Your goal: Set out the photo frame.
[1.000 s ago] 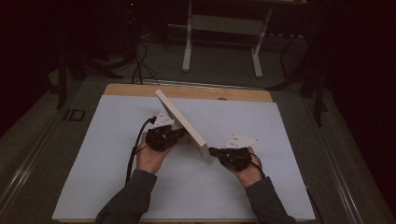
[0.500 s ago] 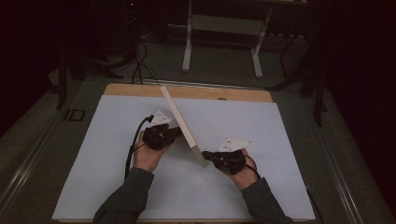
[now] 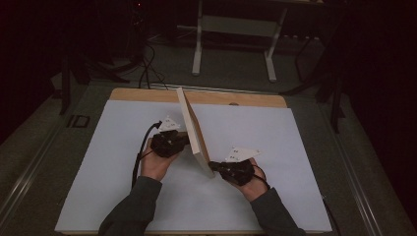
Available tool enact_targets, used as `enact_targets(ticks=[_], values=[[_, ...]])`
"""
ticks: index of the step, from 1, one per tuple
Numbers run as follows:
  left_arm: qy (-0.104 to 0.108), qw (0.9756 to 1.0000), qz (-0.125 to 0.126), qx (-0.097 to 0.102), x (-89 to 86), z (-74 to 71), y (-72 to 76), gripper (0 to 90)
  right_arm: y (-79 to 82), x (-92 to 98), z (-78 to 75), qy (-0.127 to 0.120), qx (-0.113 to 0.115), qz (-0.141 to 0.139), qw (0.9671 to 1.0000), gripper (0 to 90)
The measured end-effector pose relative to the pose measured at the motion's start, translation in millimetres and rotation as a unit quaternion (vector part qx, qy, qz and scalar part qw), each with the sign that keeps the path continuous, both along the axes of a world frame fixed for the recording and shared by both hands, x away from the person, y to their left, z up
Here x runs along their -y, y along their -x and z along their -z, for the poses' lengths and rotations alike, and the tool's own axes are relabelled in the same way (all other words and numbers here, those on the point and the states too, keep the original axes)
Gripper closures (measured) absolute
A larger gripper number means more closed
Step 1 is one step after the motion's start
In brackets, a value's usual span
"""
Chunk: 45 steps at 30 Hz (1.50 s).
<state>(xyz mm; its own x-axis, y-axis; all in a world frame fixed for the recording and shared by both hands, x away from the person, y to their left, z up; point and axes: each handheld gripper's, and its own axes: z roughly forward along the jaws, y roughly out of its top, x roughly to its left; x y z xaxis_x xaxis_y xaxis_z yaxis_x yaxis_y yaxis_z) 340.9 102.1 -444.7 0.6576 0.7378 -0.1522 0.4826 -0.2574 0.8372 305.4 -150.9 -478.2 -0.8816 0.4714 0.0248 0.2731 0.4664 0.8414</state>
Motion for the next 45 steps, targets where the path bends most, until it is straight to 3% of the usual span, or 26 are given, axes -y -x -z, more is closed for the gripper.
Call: enact_targets(ticks=[7,16,45], values=[[0.003,0.9999,0.011,0.003,-1.5,-2.4,7.7,90.0,-0.2,-1.1,2.4,0.003,-0.003,0.000,1.0000,90.0],[0.005,0.9994,0.029,0.021,-11.4,-13.1,23.8,90.0,3.4,-7.7,3.1,0.010,0.001,-0.010,0.9999,90.0],[0.023,0.9994,0.027,0.000,-15.6,-9.2,10.3,90.0,5.0,-18.8,5.4,0.017,-0.005,-0.005,0.9998,90.0]])
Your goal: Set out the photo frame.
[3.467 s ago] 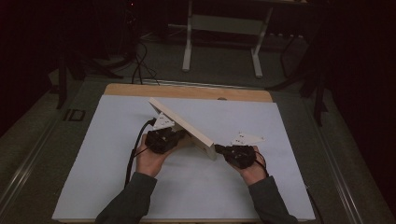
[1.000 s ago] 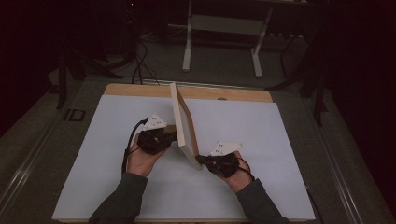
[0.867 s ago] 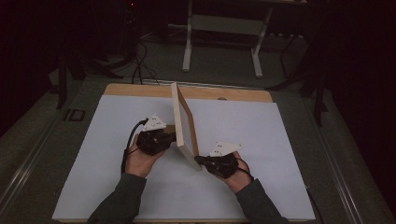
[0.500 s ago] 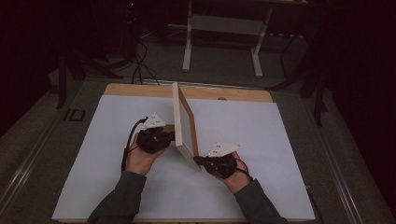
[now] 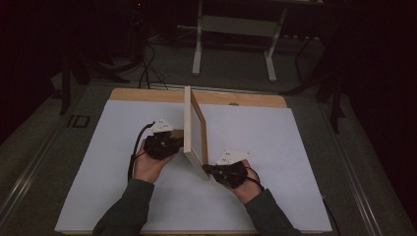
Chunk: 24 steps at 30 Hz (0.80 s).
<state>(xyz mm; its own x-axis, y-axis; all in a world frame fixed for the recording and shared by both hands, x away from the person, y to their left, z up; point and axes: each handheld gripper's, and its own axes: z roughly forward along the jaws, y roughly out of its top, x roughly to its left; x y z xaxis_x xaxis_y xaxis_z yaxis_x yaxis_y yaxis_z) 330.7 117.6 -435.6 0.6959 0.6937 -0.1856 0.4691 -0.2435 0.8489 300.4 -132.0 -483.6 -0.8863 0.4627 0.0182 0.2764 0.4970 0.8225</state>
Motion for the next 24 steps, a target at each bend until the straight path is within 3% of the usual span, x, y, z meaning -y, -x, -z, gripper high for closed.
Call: enact_targets(ticks=[15,20,24], values=[[0.005,0.9999,-0.006,-0.011,-1.0,-0.4,-6.2,89.9,0.5,-8.4,1.6,-0.001,0.002,0.000,1.0000,90.0],[0.003,0.9997,-0.019,-0.016,-3.6,-1.1,-6.4,81.9,0.3,-7.3,2.9,0.003,-0.001,-0.004,1.0000,88.6],[-0.011,0.9988,-0.044,-0.016,-5.4,-3.3,-4.5,72.9,-0.4,-5.4,3.1,0.005,-0.001,-0.002,1.0000,86.4]])
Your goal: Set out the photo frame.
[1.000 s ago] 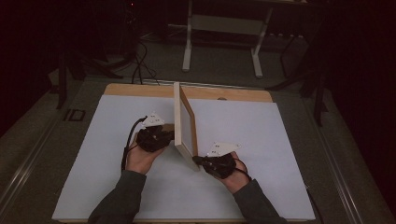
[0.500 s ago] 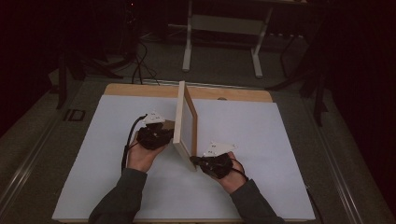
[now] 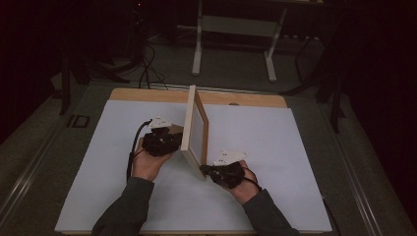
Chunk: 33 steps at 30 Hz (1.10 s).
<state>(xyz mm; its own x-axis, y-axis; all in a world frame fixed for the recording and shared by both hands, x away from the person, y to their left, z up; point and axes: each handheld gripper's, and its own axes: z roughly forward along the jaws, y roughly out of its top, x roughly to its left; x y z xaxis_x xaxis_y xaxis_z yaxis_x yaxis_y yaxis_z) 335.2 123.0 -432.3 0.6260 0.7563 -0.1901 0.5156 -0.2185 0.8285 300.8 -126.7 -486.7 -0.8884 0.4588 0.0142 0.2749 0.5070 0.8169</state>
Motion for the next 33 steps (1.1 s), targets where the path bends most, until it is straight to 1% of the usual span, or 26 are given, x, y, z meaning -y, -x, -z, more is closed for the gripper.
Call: enact_targets(ticks=[2,3,6,9,10,14,18,19,22,23,26,27,32,33], values=[[-0.002,1.0000,-0.008,0.001,-1.4,-1.1,0.8,69.2,-0.5,1.6,-0.2,0.000,-0.001,0.004,1.0000,85.4],[0.000,0.9999,-0.012,0.000,-2.4,-1.5,1.0,67.2,-1.2,2.7,-0.5,0.001,0.000,0.005,1.0000,84.7],[0.016,0.9997,-0.020,-0.001,-6.4,-3.4,1.3,61.5,-2.5,6.4,-1.9,-0.003,-0.002,0.013,0.9999,82.1],[0.031,0.9993,-0.021,-0.003,-10.0,-5.8,2.3,59.6,-3.8,10.1,-3.5,-0.006,-0.002,0.019,0.9998,79.5],[0.031,0.9993,-0.021,-0.002,-11.1,-6.6,2.7,59.1,-4.2,11.3,-4.0,-0.007,-0.001,0.020,0.9998,78.6],[0.042,0.9989,-0.022,-0.001,-14.6,-10.1,5.6,59.9,-5.9,15.8,-5.9,-0.008,-0.001,0.028,0.9996,76.7],[0.047,0.9986,-0.024,0.003,-16.8,-13.0,7.8,60.2,-7.3,19.4,-6.8,-0.009,-0.001,0.033,0.9994,76.5],[0.050,0.9983,-0.029,0.004,-18.5,-14.7,9.1,60.0,-8.1,21.4,-7.5,-0.009,-0.001,0.036,0.9993,76.4],[0.050,0.9982,-0.032,0.007,-20.5,-16.2,10.0,59.9,-9.1,24.1,-8.6,-0.010,-0.001,0.040,0.9992,76.3],[0.041,0.9982,-0.042,0.011,-21.8,-17.6,10.3,59.7,-9.5,24.8,-8.9,-0.009,0.000,0.041,0.9991,76.2],[0.042,0.9981,-0.045,0.009,-23.4,-18.5,9.6,58.5,-10.1,25.9,-9.3,-0.011,-0.002,0.043,0.9990,76.2],[0.046,0.9979,-0.045,0.012,-24.3,-19.8,10.0,58.3,-10.6,26.8,-9.2,-0.011,-0.003,0.044,0.9990,76.2],[0.047,0.9980,-0.041,0.013,-24.7,-23.0,11.4,58.4,-12.0,29.1,-9.0,-0.010,-0.004,0.047,0.9988,76.2],[0.050,0.9978,-0.042,0.014,-24.9,-24.1,11.8,58.0,-12.1,29.5,-9.2,-0.011,-0.004,0.048,0.9988,76.3]])
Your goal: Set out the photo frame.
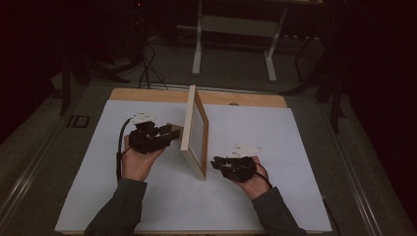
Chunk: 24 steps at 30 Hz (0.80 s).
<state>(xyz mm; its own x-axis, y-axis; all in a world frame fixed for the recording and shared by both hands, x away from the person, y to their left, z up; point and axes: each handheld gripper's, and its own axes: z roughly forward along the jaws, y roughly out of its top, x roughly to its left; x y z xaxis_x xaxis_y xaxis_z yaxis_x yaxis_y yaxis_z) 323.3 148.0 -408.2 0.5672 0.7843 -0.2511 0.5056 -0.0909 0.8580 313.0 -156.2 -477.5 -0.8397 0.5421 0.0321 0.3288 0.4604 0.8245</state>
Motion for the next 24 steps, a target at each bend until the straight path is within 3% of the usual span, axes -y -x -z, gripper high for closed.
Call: enact_targets(ticks=[5,10,24], values=[[0.012,0.9999,0.000,-0.003,-3.3,-1.7,-0.7,54.3,-0.7,2.1,-1.0,-0.002,0.000,0.002,1.0000,76.3],[0.039,0.9992,-0.006,0.001,-6.3,-8.9,4.1,46.2,-1.9,5.6,-1.7,-0.005,-0.003,0.007,1.0000,76.4],[0.047,0.9987,0.018,0.003,4.5,-16.2,11.4,34.2,-3.5,11.3,-3.8,-0.008,-0.001,0.015,0.9999,76.3]])
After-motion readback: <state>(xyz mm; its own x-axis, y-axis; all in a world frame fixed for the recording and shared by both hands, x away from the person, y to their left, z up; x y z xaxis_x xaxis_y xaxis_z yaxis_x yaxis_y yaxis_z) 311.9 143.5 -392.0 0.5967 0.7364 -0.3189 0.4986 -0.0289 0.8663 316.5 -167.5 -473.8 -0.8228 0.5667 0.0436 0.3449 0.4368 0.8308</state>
